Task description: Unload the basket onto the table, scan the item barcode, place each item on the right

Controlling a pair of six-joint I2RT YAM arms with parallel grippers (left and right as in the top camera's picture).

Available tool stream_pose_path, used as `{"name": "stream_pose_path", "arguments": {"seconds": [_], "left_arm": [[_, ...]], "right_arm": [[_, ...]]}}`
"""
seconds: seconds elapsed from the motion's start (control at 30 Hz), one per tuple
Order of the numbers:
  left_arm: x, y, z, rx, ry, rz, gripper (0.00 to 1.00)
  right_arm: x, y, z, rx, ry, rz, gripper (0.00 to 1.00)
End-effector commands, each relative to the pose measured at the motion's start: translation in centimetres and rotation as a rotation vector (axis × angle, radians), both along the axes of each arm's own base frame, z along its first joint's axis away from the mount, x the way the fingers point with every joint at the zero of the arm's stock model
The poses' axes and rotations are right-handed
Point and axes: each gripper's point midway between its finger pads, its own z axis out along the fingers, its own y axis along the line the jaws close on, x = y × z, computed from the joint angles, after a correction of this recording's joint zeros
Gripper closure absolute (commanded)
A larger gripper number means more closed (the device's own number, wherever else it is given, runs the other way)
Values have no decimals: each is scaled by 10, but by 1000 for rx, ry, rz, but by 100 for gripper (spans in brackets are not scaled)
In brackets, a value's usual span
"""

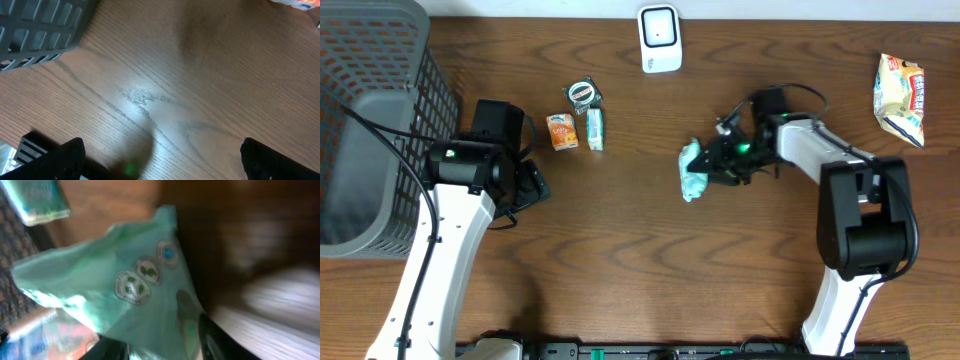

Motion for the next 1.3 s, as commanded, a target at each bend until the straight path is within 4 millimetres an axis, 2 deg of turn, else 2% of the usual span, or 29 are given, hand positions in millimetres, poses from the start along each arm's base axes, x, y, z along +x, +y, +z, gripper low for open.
{"name": "stream_pose_path", "arguments": {"seconds": [0.0,0.17,0.27,0.43,0.6,0.7,0.9,1.1,1.27], "left_arm": [[-1,3,-1,9,6,10,2],[-1,3,-1,9,6,10,2],[-1,3,-1,9,6,10,2],[-1,3,-1,9,6,10,2],[-1,3,-1,9,6,10,2],[-1,3,-1,9,6,10,2],[-1,3,-1,9,6,10,2],[-1,3,-1,9,6,10,2],[-1,3,-1,10,6,10,2]], "right_arm": [[11,-21,5,-104,-39,-3,57],[10,-53,11,-320,-1,17,51],[10,-60,23,-375,6,44,51],[6,-52,42,-372,1,103,57],[0,-37,38,-398,-9,153,84],[-2,-29,33,-459,-35,193,92],[-5,-18,21,-612,-56,189,93],[-12,-3,10,-635,-81,222,89],[-17,-21,3,-737,-47,182,89]]}}
